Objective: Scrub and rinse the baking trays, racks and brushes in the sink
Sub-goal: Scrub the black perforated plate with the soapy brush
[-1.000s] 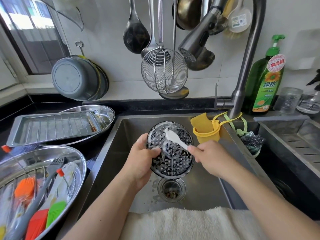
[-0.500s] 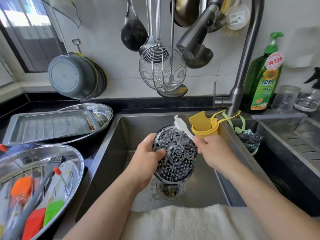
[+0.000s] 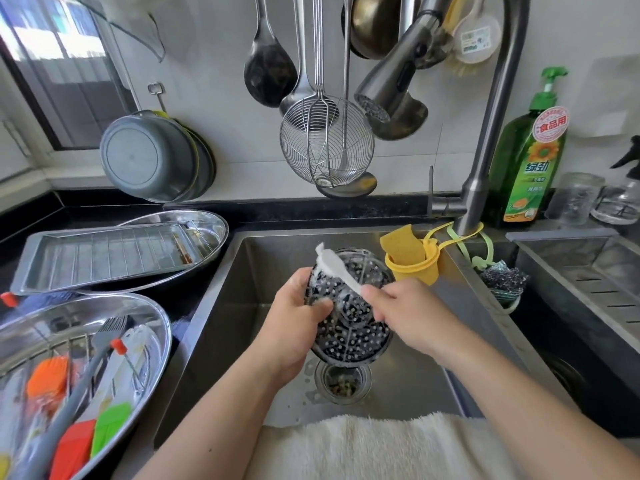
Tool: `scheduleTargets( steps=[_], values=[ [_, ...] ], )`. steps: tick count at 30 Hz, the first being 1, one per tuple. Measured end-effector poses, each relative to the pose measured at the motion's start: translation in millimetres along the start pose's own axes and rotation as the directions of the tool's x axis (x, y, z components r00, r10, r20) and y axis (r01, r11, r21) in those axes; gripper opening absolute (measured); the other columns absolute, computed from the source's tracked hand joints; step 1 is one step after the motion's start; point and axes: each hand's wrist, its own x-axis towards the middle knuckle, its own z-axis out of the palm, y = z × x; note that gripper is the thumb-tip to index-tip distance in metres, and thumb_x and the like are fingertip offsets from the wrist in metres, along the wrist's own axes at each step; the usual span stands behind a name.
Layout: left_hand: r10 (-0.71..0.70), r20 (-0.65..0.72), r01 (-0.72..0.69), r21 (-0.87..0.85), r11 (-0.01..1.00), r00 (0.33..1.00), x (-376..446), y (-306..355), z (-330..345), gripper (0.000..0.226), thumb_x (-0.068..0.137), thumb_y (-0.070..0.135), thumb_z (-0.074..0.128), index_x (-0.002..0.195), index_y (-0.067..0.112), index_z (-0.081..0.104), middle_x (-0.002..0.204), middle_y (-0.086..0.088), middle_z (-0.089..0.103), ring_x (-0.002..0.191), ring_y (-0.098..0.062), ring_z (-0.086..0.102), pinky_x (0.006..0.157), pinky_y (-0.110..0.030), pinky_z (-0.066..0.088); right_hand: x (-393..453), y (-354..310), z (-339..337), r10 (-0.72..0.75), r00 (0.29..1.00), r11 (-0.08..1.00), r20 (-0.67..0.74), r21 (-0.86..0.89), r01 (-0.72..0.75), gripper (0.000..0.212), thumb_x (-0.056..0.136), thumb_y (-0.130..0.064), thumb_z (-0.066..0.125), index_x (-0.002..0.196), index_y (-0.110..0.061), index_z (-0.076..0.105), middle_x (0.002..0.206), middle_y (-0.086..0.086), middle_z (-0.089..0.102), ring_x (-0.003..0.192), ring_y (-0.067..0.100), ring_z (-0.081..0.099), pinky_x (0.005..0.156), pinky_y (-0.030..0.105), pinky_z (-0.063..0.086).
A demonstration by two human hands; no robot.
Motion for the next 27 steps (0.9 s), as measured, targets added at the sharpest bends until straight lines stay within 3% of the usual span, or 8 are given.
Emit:
scheduleTargets(
  steps=[5,10,14,18,21,23,25,27],
  values=[
    [0.024,-0.029,-0.025,-0.022,0.999,0.999,3.8,0.3,-2.6,0.04,0.097,-0.014,0.051,0.119,0.016,0.065,0.111,-0.009,0.076,0.109,-0.031,0.072,0.088,-0.045,0.059,8.1,13.4,-18.4,0.096,0.986,0.994,-0.14,-0.03,-0.101,0.051,0.104,-0.047,0.048,0.072,-0.011,0.067,0.056,-0.002,0.051,0.057,0.021,0.049,0.058,0.032,0.037],
    [0.025,-0.017,-0.026,-0.033,0.999,1.0,3.8,-2.4,-4.3,0.042,0.096,-0.014,0.052,0.114,0.021,0.069,0.112,-0.014,0.074,0.108,-0.034,0.07,0.089,-0.046,0.057,-6.6,-2.9,4.1,-0.013,0.996,0.995,0.092,-0.097,0.022,0.049,0.1,-0.052,0.052,0.07,-0.017,0.068,0.041,-0.009,0.044,0.043,0.01,0.038,0.048,0.025,0.029],
    [0.013,0.025,-0.011,-0.068,0.998,1.0,2.9,-0.8,-2.1,0.046,0.095,-0.017,0.049,0.12,0.017,0.066,0.114,-0.014,0.075,0.111,-0.034,0.07,0.091,-0.048,0.058,6.8,7.1,-11.4,0.017,0.993,0.996,-0.115,-0.084,-0.027,0.052,0.103,-0.049,0.048,0.074,-0.011,0.067,0.057,0.0,0.052,0.054,0.02,0.047,0.055,0.03,0.035],
    [-0.028,0.097,0.042,-0.144,0.989,0.995,1.7,-1.0,-3.0,0.059,0.086,-0.028,0.041,0.123,0.012,0.064,0.116,-0.022,0.072,0.111,-0.039,0.069,0.093,-0.052,0.057,-5.3,-1.1,1.1,-0.063,0.992,0.988,0.114,-0.134,0.078,0.049,0.1,-0.051,0.053,0.067,-0.017,0.066,0.045,-0.006,0.045,0.041,0.009,0.037,0.048,0.027,0.029],
    [-0.043,0.126,0.064,-0.169,0.984,0.991,2.1,0.0,-3.3,0.064,0.083,-0.03,0.039,0.123,0.012,0.065,0.116,-0.021,0.072,0.112,-0.039,0.069,0.091,-0.052,0.056,3.1,-1.6,-3.5,-0.05,0.997,0.988,-0.053,-0.147,0.042,0.051,0.101,-0.052,0.05,0.073,-0.013,0.067,0.053,-0.002,0.052,0.05,0.017,0.047,0.052,0.03,0.032],
    [-0.047,0.148,0.073,-0.178,0.981,0.988,0.9,1.0,-0.5,0.068,0.082,-0.03,0.04,0.128,0.013,0.065,0.122,-0.024,0.07,0.117,-0.043,0.067,0.099,-0.058,0.053,5.4,0.8,-6.7,-0.075,0.99,0.989,-0.122,-0.137,0.058,0.053,0.102,-0.053,0.048,0.076,-0.011,0.068,0.058,0.002,0.054,0.053,0.02,0.049,0.053,0.031,0.033],
    [-0.047,0.152,0.076,-0.186,0.98,0.987,1.0,1.1,-1.2,0.069,0.08,-0.029,0.041,0.129,0.012,0.066,0.125,-0.028,0.067,0.122,-0.048,0.062,0.106,-0.062,0.049,-0.4,-0.4,-2.8,-0.104,0.994,0.983,0.023,-0.148,0.106,0.051,0.101,-0.052,0.051,0.071,-0.014,0.068,0.052,-0.004,0.049,0.047,0.014,0.042,0.05,0.028,0.031],
    [-0.053,0.142,0.08,-0.194,0.978,0.988,1.7,1.5,-3.9,0.069,0.079,-0.031,0.038,0.127,0.011,0.065,0.123,-0.025,0.07,0.118,-0.045,0.065,0.1,-0.056,0.054,-4.1,-2.5,0.8,-0.108,0.989,0.973,0.099,-0.196,0.125,0.051,0.099,-0.052,0.055,0.068,-0.015,0.069,0.047,-0.005,0.046,0.046,0.012,0.04,0.05,0.028,0.029]
  ],
)
